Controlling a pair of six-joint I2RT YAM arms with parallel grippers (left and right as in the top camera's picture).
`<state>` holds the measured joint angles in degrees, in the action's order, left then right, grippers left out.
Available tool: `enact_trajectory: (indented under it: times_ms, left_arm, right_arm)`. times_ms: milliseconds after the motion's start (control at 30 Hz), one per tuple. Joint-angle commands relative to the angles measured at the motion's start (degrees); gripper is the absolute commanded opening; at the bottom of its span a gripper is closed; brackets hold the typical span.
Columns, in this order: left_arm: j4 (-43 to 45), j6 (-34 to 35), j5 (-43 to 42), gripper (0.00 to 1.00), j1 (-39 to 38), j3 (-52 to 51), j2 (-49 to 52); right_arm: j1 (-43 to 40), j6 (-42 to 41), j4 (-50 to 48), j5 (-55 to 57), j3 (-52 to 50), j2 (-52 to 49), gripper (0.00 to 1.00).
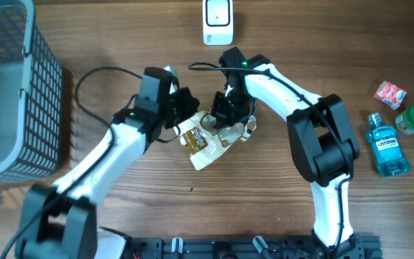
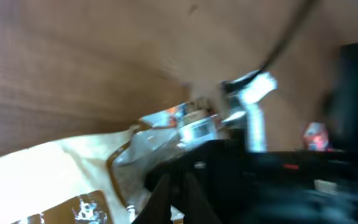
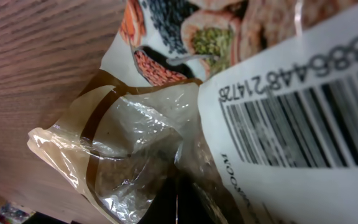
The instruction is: Scan the item barcode
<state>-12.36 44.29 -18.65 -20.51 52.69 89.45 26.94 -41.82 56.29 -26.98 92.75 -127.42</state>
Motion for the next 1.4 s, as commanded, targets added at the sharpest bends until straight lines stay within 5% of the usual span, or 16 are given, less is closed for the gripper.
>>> enact_trajectory:
  times_ms: [0, 267, 700, 967, 1200, 1300, 1367]
  left_arm:
    - [-1.42, 1.33, -2.49, 0.04, 0.87, 0.09, 4.76]
    - [-4.17, 0.98, -2.54, 0.04, 2.32, -2.64, 7.32]
    - [4.76, 4.44, -3.23, 0.04, 2.27, -12.59, 12.22]
    - [7.85, 4.61, -5.68, 0.04, 2.32, -12.61, 15.58]
    - [7.72, 5.51, -5.53, 0.04, 2.32, -12.63, 15.58]
    - [7.67, 5.51, -5.55, 0.04, 2.32, -12.63, 15.58]
    - [7.69, 5.57, -5.55, 0.04, 2.32, -12.63, 15.58]
  right_arm:
    - [0.63, -1.84, 0.66, 4.74, -1.36, -4.33, 0.05]
    - [0.63, -2.05, 0.72, 4.74, -1.36, -4.33, 0.05]
    - [0.63, -3.41, 1.46, 4.81, -1.36, -4.33, 0.04]
    - [-0.98, -6.38, 7.67, 23.45, -1.36, -4.33, 0.05]
    - [-4.28, 4.31, 12.85, 21.05, 5.49, -1.11, 0.07]
    - [-5.18, 4.7, 19.56, 20.5, 9.88, 0.85, 0.43]
    - [-5.2, 8.09, 22.4, 17.42, 11.98, 2.14, 0.89]
